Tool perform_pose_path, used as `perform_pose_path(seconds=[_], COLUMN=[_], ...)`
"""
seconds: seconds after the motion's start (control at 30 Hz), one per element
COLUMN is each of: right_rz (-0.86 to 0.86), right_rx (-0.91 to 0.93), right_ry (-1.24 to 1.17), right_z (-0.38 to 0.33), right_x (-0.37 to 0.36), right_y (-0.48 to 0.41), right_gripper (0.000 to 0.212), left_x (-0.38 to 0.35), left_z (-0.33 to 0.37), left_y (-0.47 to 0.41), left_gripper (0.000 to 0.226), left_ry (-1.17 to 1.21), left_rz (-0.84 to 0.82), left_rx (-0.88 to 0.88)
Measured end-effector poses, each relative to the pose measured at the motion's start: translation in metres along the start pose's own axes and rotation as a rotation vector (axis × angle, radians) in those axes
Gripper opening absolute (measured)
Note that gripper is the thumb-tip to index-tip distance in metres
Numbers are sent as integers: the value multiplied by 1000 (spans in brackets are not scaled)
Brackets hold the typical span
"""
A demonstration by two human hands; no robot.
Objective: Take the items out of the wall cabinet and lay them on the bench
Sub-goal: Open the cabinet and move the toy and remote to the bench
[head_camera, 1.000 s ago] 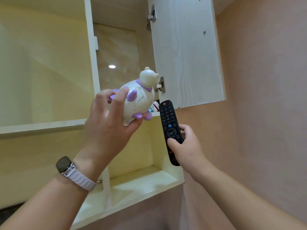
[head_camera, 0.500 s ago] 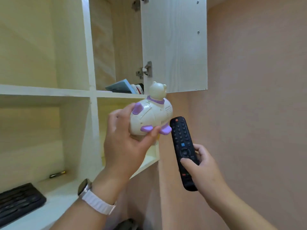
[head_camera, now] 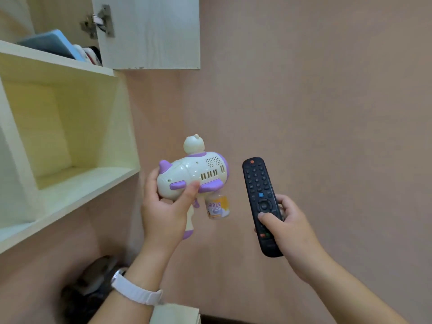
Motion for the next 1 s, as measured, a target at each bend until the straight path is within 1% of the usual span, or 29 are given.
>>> perform_pose_path(seconds=[0.13,0.27,0.43,0.53,0.6,0.73,0.83,0.93,1.0], right_rz=[99,174,281,367,418,551,660,771,839], right_rx=[-75,-151,-200,-225,-240,-257,-276,-276,-291], right_ry=[12,14,8,1,-6,3,-1,-15,-18], right_z=[29,54,64,71,73,75,77,82,87], right_x=[66,144,262,335,379,459,510,555,581], right_y=[25,58,111,141,160,192,218,241,256], right_gripper=[23,22,21,20,19,19,18,17,16], left_x=[-26,-66,-128,-162,-181,-222,-249,-277,-294], left_z=[-12,-17,1,12,21,32,40,50,53], left_y=[64,143,258,327,367,438,485,528,555], left_gripper=[51,54,45,48,48,49,56,61,61], left_ry=[43,38,69,112,140,157,141,144,134], left_rz=[-71,-167,-228,-279,-305,-437,-536,-649,-719], left_rx=[130,267,350,430,453,507,551,557,558])
Point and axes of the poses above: each hand's wrist, its own y-axis away from the middle knuckle, its own x-axis out of the back of the hand, z = x × y, the point moved 4 cm from there along -y, towards the middle knuckle, and after that the axes turned 12 degrees about z, right-handed, at the moved point
